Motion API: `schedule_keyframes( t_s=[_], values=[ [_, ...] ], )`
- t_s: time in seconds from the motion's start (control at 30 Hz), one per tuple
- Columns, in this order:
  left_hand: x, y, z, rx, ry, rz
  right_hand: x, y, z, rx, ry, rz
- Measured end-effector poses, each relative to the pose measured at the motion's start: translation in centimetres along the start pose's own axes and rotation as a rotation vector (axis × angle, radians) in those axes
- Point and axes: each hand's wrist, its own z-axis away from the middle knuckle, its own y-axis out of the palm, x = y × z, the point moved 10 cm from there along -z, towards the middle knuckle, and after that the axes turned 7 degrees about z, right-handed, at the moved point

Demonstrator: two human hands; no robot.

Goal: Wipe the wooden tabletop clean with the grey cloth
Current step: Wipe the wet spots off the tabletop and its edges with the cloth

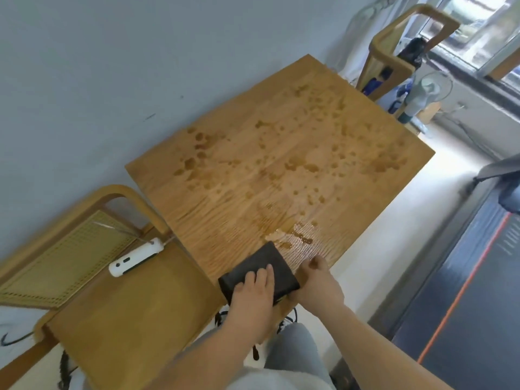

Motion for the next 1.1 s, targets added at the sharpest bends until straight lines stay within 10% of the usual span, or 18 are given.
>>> schedule_keyframes(
  t_s=[0.27,0.57,0.8,1.0,1.1],
  values=[
    [0.8,-1.0,1.3,0.005,0.627,-0.222,-1.1,-1.8,0.7,-0.297,0.066,0.103],
    [8.8,-5.5,-1.7,-0.136,-0.046,0.062,-1.6,-0.9,-0.6,-0.161,0.170,0.084],
    [1.2,-1.7,-2.4,0.127,0.594,-0.087,-1.6,-1.3,-0.4,-0.161,0.122,0.050],
    [7.1,-5.4,-4.2,-0.093,0.069,0.074,-1.5,-0.8,-0.5,-0.129,0.142,0.072],
    [1.6,-2.2,-2.0,0.102,0.405,0.038,-1.3,-1.0,-0.6,-0.135,0.138,0.096]
  ],
)
